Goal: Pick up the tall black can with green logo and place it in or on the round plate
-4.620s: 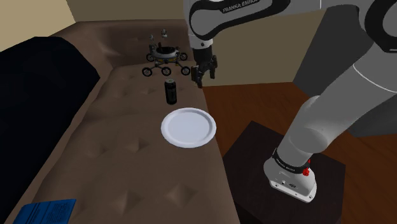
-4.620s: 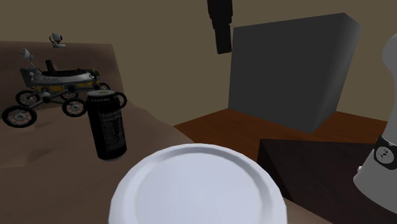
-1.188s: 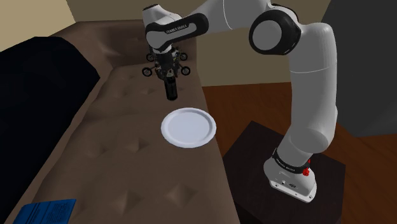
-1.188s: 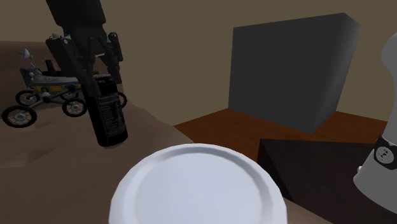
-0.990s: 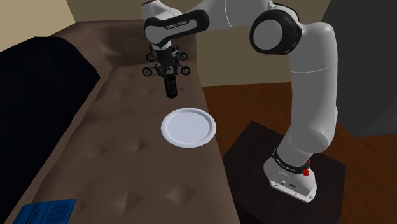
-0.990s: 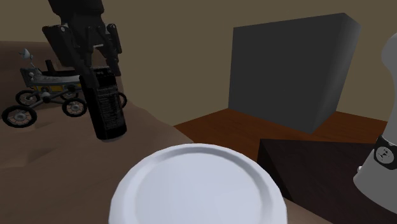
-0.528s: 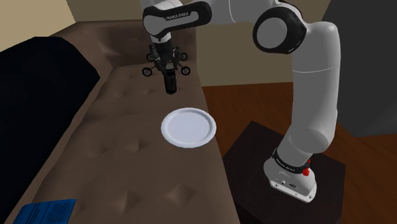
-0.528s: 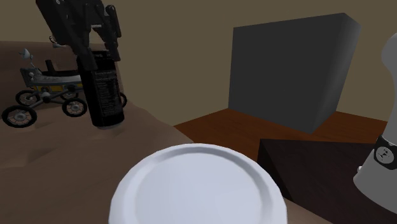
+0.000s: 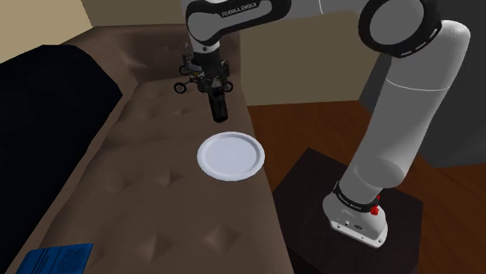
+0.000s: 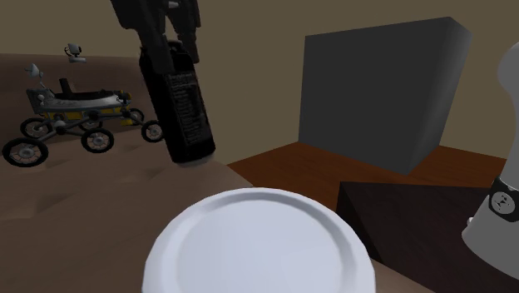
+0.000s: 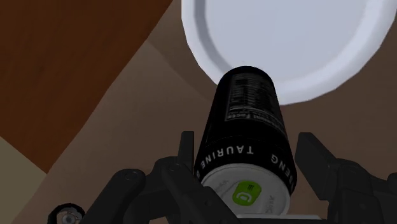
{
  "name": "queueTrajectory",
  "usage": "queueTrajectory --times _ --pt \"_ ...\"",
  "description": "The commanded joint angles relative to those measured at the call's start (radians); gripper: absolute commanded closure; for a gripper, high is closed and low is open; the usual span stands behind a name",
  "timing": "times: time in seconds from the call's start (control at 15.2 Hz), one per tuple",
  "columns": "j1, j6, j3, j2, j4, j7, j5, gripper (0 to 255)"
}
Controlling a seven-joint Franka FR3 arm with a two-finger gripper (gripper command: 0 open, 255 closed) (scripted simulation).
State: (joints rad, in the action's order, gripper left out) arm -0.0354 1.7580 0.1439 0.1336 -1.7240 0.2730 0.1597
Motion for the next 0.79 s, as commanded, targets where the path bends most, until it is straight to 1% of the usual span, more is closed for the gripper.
queueTrajectory --times 0.0,0.26,0.53,0.59,0.73 --pt "-0.011 0.002 0.012 -0.077 -0.081 0.022 -0.012 255" --pt "-0.032 -0.007 0.033 -0.212 -0.209 0.056 -0.039 255" --pt "-0.058 -0.032 0.057 -0.341 -0.315 0.091 -0.072 255" --pt "-0.062 -0.037 0.061 -0.358 -0.327 0.096 -0.077 255" --pt "-0.062 -0.01 0.061 -0.355 -0.352 0.099 -0.077 255"
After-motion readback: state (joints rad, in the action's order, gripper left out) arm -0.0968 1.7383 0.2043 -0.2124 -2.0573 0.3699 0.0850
